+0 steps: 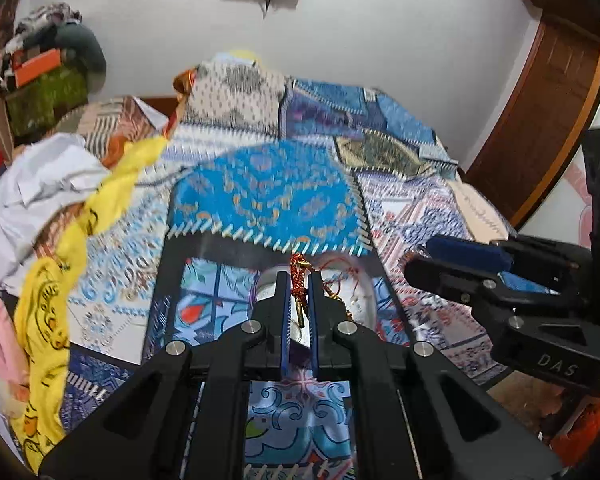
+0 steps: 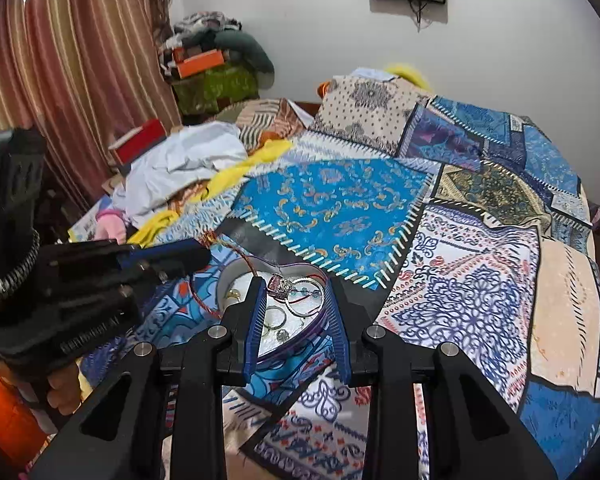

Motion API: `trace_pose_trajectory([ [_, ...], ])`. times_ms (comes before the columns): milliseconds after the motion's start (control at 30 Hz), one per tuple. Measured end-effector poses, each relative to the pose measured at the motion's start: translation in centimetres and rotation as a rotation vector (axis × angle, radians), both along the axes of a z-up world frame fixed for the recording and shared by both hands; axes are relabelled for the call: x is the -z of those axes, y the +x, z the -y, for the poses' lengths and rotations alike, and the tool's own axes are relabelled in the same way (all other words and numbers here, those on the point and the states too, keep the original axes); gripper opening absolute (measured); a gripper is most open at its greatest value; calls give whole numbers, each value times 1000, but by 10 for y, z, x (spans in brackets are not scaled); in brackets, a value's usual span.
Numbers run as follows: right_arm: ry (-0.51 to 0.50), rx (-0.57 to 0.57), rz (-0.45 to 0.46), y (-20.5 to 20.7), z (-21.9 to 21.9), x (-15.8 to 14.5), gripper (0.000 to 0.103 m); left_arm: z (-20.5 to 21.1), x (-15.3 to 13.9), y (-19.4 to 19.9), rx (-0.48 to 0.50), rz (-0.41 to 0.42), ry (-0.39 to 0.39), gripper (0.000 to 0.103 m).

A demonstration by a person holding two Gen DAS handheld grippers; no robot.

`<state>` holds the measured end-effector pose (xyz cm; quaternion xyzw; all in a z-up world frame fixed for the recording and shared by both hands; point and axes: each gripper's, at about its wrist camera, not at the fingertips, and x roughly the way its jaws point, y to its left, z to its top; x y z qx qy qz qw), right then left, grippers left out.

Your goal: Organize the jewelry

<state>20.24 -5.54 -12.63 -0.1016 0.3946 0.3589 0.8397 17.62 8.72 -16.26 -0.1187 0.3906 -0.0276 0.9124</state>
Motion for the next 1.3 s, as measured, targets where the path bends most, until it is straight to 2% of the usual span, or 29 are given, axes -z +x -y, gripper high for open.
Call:
trace_pose_trajectory([
  [433,-110,-72,-74,11,-34,36,28,-12,25,13,4,-59,-48,6],
  [600,-119,-88,-121,15,-37,43,28,-7,21,10,9,-49,-11,6],
  [767,-151,-95,-116,11,-39,42,28,-6,14,6,7,-46,4,6],
  [900,-141,-79,-88,8,-34,29,28,-8,3,2,-4,-35,12,6],
  [1033,-91,-46,-40,2,-21,2,28,-5,-19,-9,-17,7,38,6],
  [1167,-22,-25,19,-10,-7,-31,28,3,-53,-28,-57,99,114,6],
  [1300,65,-2,122,-34,11,-73,28,12,-98,-55,-87,215,147,6],
])
